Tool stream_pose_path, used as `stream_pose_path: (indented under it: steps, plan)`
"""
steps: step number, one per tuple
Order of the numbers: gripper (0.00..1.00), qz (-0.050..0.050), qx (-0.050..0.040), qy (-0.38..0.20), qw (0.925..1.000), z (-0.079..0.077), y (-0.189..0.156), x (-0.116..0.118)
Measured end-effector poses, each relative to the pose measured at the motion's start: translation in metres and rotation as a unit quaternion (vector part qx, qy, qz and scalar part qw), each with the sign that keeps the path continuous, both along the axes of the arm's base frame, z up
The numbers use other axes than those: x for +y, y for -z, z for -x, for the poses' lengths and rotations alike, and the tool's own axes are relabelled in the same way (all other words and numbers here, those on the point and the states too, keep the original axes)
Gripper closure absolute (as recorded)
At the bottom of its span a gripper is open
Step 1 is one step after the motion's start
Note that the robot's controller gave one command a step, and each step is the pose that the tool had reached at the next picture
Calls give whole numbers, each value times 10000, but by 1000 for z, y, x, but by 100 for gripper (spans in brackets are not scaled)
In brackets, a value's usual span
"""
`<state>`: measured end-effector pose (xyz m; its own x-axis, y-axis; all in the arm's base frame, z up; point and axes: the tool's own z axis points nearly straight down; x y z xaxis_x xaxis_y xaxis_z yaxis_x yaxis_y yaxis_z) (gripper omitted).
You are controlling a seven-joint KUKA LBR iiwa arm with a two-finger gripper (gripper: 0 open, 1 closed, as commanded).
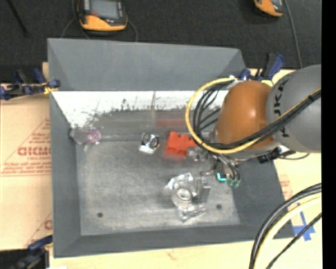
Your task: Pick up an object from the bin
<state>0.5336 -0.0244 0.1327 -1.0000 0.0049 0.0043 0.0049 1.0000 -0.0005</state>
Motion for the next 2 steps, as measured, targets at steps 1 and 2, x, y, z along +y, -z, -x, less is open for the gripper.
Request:
stream_pose_path:
  steps: [1, 2]
  plan:
    - [0, 8, -98, -82, 9999, -102, 61, -41]
    - [0, -11, -63, 542, 9985, -100, 30, -13]
